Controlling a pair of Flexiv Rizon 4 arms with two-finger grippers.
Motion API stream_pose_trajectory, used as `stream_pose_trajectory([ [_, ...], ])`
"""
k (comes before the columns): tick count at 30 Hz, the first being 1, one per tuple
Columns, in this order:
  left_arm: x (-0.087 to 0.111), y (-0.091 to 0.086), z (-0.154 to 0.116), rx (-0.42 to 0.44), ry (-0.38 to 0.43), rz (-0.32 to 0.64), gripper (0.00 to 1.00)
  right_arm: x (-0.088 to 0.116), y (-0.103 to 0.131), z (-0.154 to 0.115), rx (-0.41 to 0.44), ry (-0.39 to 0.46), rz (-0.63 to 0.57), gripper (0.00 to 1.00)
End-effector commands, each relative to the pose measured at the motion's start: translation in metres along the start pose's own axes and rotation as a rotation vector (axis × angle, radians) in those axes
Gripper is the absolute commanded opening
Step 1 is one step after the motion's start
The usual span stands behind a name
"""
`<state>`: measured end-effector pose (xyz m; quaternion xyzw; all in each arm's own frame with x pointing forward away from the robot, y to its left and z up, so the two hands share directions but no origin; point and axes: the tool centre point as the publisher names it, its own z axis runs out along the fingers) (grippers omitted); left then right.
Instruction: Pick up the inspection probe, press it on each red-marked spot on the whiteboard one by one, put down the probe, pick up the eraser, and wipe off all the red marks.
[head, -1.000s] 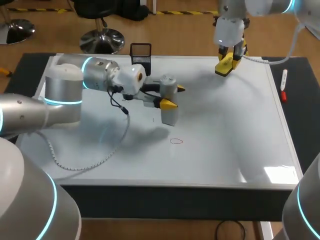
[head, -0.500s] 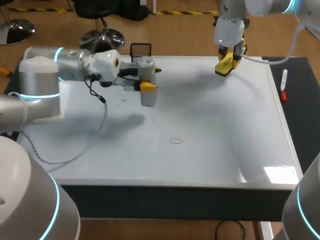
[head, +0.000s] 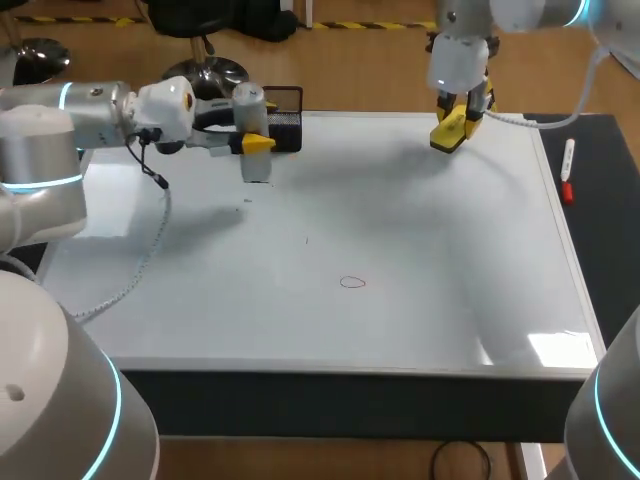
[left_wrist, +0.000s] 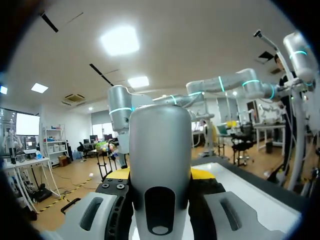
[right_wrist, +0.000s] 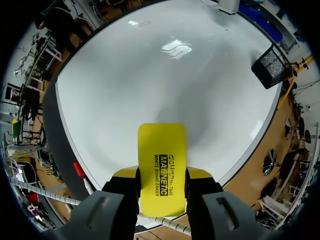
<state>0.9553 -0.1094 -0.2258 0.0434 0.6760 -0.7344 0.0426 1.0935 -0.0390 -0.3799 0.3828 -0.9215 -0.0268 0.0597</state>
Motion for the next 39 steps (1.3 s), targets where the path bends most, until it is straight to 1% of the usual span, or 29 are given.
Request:
stream_pose_trajectory([
  [1, -0.007, 0.000, -0.014, -0.011, -0.016, 0.009, 0.00, 0.001, 0.000, -0.002, 0.003, 0.002, -0.001, 0.00],
  [5, -0.017, 0.002, -0.025, -0.013, -0.051, 0.004, 0.00, 0.001, 0.000, -0.002, 0.003, 0.002, -0.001, 0.00],
  [10, -0.027, 0.005, -0.036, -0.012, -0.075, 0.000, 0.00, 0.001, 0.000, -0.002, 0.003, 0.002, -0.001, 0.00],
  [19, -0.029, 0.010, -0.044, -0.018, -0.100, -0.021, 0.00, 0.001, 0.000, -0.002, 0.003, 0.002, -0.001, 0.00],
  [39, -0.028, 0.010, -0.045, -0.018, -0.100, -0.021, 0.00, 0.001, 0.000, -0.002, 0.003, 0.002, -0.001, 0.00],
])
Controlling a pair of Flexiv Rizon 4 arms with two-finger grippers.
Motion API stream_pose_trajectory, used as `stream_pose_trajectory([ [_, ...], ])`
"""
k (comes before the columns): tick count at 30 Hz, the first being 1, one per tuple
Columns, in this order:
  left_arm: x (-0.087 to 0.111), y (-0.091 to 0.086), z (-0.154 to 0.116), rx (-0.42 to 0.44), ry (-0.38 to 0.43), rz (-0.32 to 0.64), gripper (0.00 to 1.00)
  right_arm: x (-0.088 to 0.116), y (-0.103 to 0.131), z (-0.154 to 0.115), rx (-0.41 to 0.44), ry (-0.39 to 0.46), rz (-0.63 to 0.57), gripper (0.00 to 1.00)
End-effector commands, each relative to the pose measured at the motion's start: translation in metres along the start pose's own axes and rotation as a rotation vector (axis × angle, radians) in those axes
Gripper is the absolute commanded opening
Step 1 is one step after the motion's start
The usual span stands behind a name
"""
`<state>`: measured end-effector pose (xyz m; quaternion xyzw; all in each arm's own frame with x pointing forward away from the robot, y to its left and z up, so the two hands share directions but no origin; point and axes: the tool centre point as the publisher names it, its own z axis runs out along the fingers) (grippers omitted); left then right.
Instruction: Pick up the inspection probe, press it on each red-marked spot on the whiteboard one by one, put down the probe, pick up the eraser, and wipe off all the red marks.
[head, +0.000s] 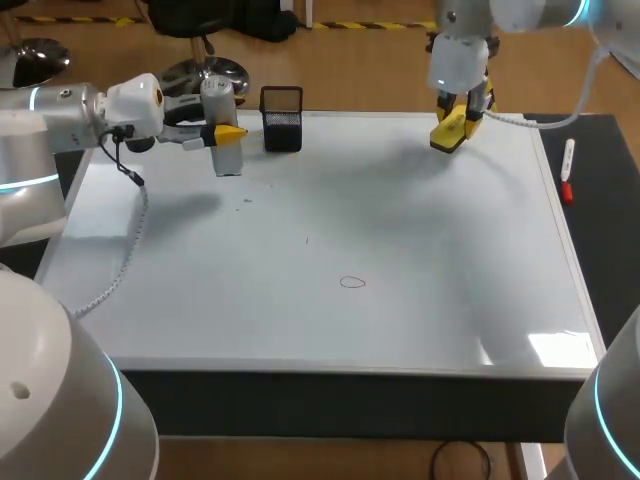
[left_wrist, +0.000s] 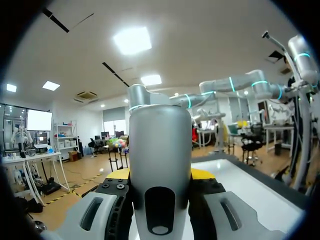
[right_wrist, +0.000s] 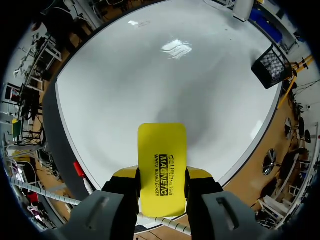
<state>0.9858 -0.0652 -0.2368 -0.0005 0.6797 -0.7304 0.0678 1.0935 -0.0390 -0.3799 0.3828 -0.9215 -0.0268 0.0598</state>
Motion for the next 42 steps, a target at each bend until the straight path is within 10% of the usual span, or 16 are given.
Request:
stream_pose_trajectory([
  [1, 0.001, -0.001, 0.000, -0.001, -0.002, 0.002, 0.00, 0.001, 0.000, -0.002, 0.003, 0.002, -0.001, 0.00],
  [13, 0.001, -0.001, 0.000, -0.001, -0.002, 0.002, 0.00, -0.002, 0.038, -0.009, 0.040, -0.003, -0.082, 0.00],
  [42, 0.001, -0.001, 0.000, -0.001, -0.002, 0.002, 0.00, 0.011, 0.255, -0.010, 0.118, -0.025, -0.346, 0.00],
])
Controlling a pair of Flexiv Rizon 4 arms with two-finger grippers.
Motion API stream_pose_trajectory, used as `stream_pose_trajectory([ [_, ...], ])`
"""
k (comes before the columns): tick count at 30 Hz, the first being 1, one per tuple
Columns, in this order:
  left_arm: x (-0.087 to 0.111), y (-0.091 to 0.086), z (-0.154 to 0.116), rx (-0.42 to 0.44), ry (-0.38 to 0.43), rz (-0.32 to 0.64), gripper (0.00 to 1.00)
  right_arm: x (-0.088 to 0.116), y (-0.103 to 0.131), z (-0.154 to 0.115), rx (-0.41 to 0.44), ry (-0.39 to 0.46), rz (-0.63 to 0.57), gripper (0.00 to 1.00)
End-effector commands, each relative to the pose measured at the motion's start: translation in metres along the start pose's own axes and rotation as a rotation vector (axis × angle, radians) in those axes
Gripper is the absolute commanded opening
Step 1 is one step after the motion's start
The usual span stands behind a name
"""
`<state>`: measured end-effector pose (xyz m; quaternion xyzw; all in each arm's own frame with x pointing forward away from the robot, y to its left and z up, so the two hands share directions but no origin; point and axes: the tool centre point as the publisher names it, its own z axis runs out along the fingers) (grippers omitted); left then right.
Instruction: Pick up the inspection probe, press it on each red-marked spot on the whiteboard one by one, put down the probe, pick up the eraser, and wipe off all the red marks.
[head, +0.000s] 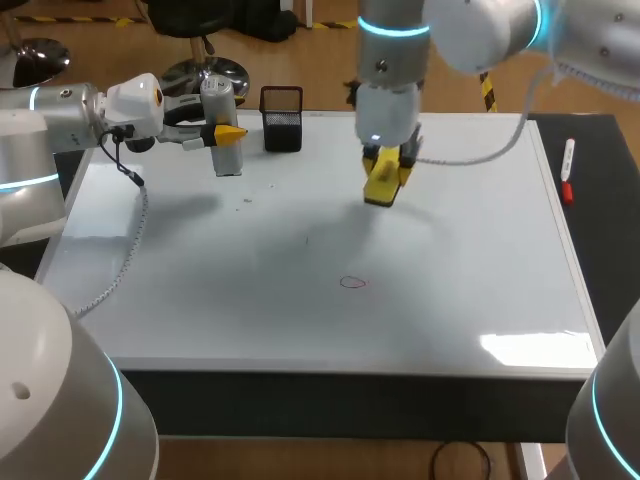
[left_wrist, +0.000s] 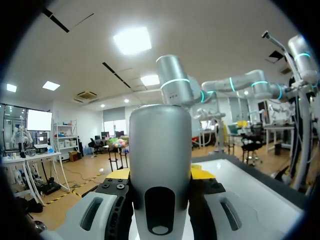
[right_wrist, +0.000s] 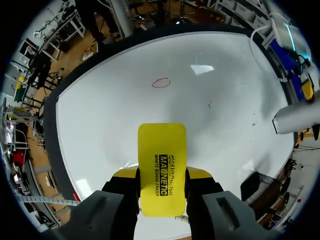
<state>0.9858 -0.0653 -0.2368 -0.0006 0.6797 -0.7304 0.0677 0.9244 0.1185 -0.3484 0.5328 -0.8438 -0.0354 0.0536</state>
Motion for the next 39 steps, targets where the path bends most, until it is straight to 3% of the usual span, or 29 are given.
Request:
stream_pose_trajectory([
  [1, 0.001, -0.001, 0.000, -0.001, -0.003, 0.002, 0.00, -0.008, 0.028, -0.002, 0.119, -0.004, -0.008, 0.00],
  [9, 0.001, -0.001, 0.000, -0.001, -0.003, 0.002, 0.00, -0.024, 0.076, 0.010, 0.082, -0.031, -0.035, 0.00],
  [16, 0.001, -0.001, 0.000, -0.001, -0.003, 0.002, 0.00, -0.029, 0.098, 0.030, 0.015, -0.046, -0.027, 0.00],
  [24, 0.001, -0.001, 0.000, -0.001, -0.003, 0.002, 0.00, -0.030, 0.123, 0.035, -0.010, -0.048, -0.017, 0.00],
  [30, 0.001, -0.001, 0.000, -0.001, -0.003, 0.002, 0.00, -0.035, 0.137, 0.043, -0.044, -0.051, -0.023, 0.00],
  [39, 0.001, -0.001, 0.000, -0.001, -0.003, 0.002, 0.00, -0.036, 0.137, 0.041, -0.034, -0.044, -0.020, 0.00],
])
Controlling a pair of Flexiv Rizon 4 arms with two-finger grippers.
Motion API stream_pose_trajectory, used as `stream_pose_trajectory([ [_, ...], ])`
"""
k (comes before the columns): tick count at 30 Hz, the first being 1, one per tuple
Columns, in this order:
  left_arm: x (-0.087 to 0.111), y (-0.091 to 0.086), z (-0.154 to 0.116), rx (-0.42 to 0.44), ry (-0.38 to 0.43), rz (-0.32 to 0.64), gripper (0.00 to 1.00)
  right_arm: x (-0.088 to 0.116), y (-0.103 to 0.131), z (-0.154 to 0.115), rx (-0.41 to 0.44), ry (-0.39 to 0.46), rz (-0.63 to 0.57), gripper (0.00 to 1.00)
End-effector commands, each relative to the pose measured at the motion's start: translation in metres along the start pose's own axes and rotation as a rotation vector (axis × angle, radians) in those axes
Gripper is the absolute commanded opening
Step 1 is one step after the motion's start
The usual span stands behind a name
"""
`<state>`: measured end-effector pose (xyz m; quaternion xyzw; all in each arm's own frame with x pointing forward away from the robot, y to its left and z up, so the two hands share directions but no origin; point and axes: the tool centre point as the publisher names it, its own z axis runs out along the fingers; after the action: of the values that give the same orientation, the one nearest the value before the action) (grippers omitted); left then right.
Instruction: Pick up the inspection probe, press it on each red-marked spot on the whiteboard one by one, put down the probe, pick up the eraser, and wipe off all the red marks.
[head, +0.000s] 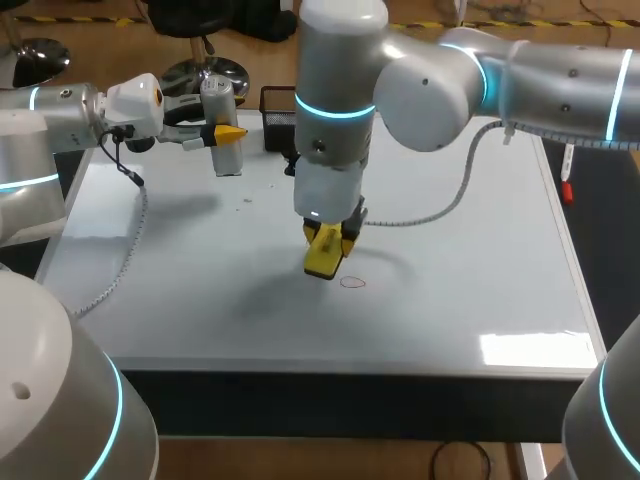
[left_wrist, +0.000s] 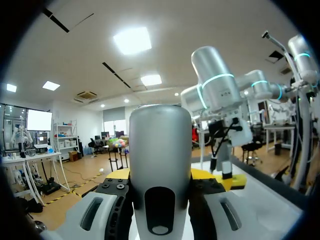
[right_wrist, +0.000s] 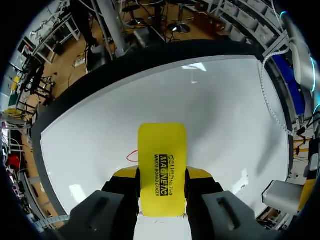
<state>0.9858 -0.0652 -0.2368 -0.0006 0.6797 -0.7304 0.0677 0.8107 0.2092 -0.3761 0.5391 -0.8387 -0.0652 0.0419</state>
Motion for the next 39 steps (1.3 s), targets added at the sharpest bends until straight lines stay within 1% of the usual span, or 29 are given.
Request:
stream_pose_trajectory([
  [1, 0.001, -0.001, 0.000, -0.001, -0.002, 0.002, 0.00, -0.001, -0.001, -0.002, 0.003, 0.006, 0.000, 0.00],
  [10, 0.001, -0.001, 0.000, -0.001, -0.002, 0.002, 0.00, -0.001, -0.001, -0.002, 0.003, 0.006, 0.000, 0.00],
  [11, 0.001, -0.001, 0.000, -0.001, -0.002, 0.002, 0.00, -0.006, -0.003, -0.002, 0.007, 0.016, -0.008, 0.00],
  [12, 0.001, -0.001, 0.000, -0.001, -0.002, 0.002, 0.00, -0.007, -0.003, -0.002, 0.003, 0.012, -0.009, 0.00],
  [13, 0.001, -0.001, 0.000, -0.001, -0.002, 0.002, 0.00, -0.009, -0.003, -0.001, 0.003, 0.026, -0.012, 0.00],
  [16, 0.001, -0.001, 0.000, -0.001, -0.002, 0.002, 0.00, -0.009, -0.004, 0.003, -0.004, 0.027, -0.017, 0.00],
  [20, 0.001, -0.001, 0.000, -0.001, -0.002, 0.002, 0.00, -0.005, -0.001, 0.014, -0.012, 0.028, -0.018, 0.00],
  [22, 0.001, -0.001, 0.000, -0.001, -0.002, 0.002, 0.00, -0.003, -0.001, 0.023, -0.022, 0.042, -0.017, 0.00],
  [27, 0.001, -0.001, 0.000, -0.001, -0.002, 0.002, 0.00, 0.002, 0.000, 0.038, -0.038, 0.039, -0.012, 0.00],
  [34, 0.001, -0.001, 0.000, -0.001, -0.002, 0.002, 0.00, 0.006, 0.004, 0.049, -0.047, 0.042, -0.011, 0.00],
  [39, 0.001, -0.001, 0.000, -0.001, -0.002, 0.002, 0.00, 0.011, 0.002, 0.052, -0.044, 0.049, -0.001, 0.00],
])
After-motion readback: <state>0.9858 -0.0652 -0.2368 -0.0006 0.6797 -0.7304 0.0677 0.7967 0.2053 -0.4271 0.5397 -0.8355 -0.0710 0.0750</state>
